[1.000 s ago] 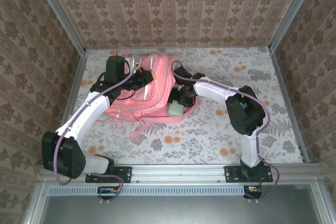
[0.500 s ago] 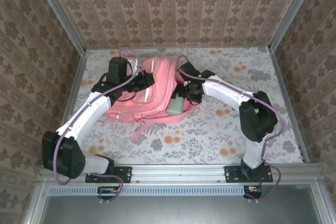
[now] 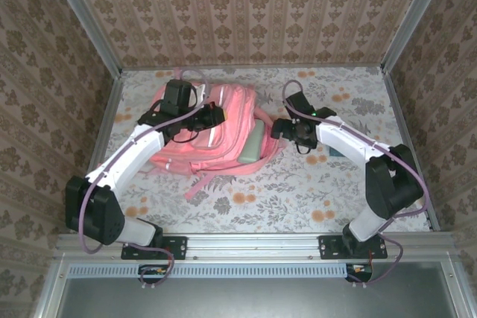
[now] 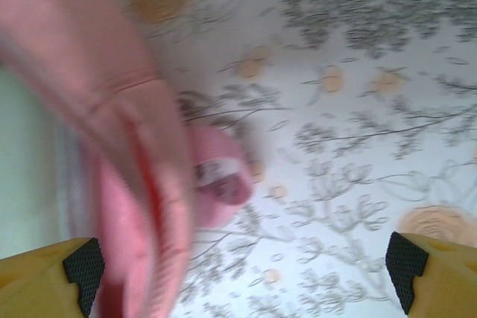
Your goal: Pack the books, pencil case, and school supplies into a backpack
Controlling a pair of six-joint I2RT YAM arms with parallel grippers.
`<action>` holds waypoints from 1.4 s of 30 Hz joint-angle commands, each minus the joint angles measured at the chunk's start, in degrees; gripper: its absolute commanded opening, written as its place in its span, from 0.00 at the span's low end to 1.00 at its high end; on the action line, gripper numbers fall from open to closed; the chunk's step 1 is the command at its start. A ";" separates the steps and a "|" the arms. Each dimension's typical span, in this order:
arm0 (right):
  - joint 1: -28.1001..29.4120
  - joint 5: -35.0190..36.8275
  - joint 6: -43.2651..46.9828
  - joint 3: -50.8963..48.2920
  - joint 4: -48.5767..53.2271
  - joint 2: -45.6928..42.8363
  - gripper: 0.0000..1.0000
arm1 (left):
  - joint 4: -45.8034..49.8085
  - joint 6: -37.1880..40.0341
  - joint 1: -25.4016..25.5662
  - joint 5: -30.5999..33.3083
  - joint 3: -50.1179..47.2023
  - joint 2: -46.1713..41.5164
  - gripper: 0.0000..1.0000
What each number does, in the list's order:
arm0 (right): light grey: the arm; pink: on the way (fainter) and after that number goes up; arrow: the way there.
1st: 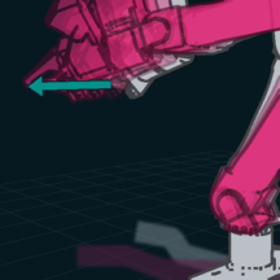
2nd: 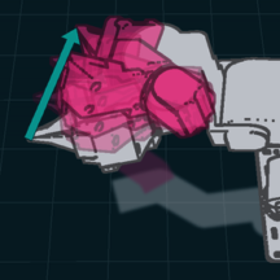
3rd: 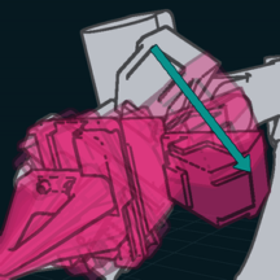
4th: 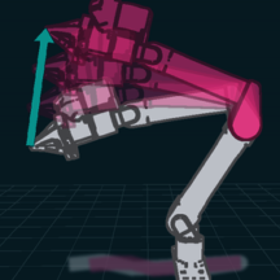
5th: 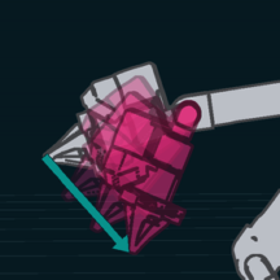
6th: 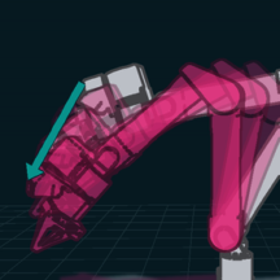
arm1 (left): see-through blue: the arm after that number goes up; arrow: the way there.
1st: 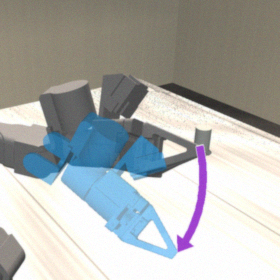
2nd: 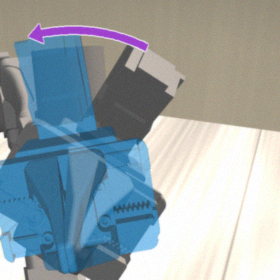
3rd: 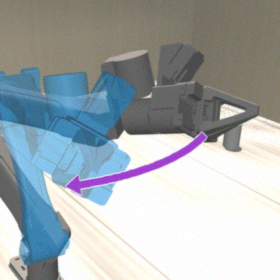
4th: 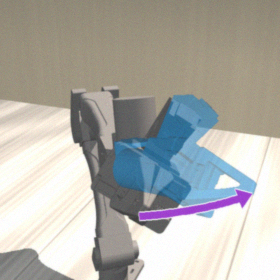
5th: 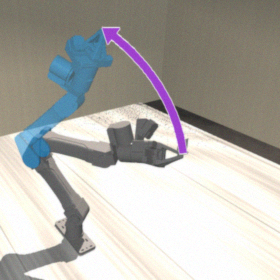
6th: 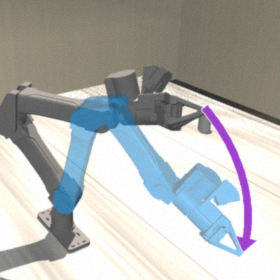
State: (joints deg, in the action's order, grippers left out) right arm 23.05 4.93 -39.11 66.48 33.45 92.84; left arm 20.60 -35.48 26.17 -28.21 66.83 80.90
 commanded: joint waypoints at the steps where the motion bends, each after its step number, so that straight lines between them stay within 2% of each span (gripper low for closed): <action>1: -4.52 2.23 1.19 -3.86 -3.16 -2.98 1.00 | 1.44 2.10 2.02 3.06 3.95 1.54 0.00; 11: -21.88 -2.32 6.10 -8.36 -7.18 -0.67 1.00 | -0.51 0.24 10.42 5.00 8.79 7.21 0.00; 18: -28.81 -4.71 5.93 -8.40 -9.57 2.50 1.00 | -1.00 0.06 13.62 5.36 11.13 9.71 0.00; 25: -28.16 -11.58 5.29 -7.03 -9.15 9.15 1.00 | -1.70 0.26 13.65 5.09 10.03 8.92 0.00; 32: -22.30 -15.58 0.41 -11.63 -8.50 3.71 1.00 | -3.63 -0.19 13.49 5.11 7.42 7.85 0.00; 37: -17.76 -13.74 0.16 -12.37 -5.68 -1.76 1.00 | -4.78 -0.29 13.21 4.35 6.13 7.54 0.00; 42: -17.51 -7.34 0.29 -11.61 0.11 -5.32 1.00 | -5.49 -0.19 12.61 3.63 4.95 7.17 0.00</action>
State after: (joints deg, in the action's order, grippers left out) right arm 5.87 -6.22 -37.80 54.89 27.92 90.37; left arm 19.86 -35.57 39.11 -21.61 72.23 91.11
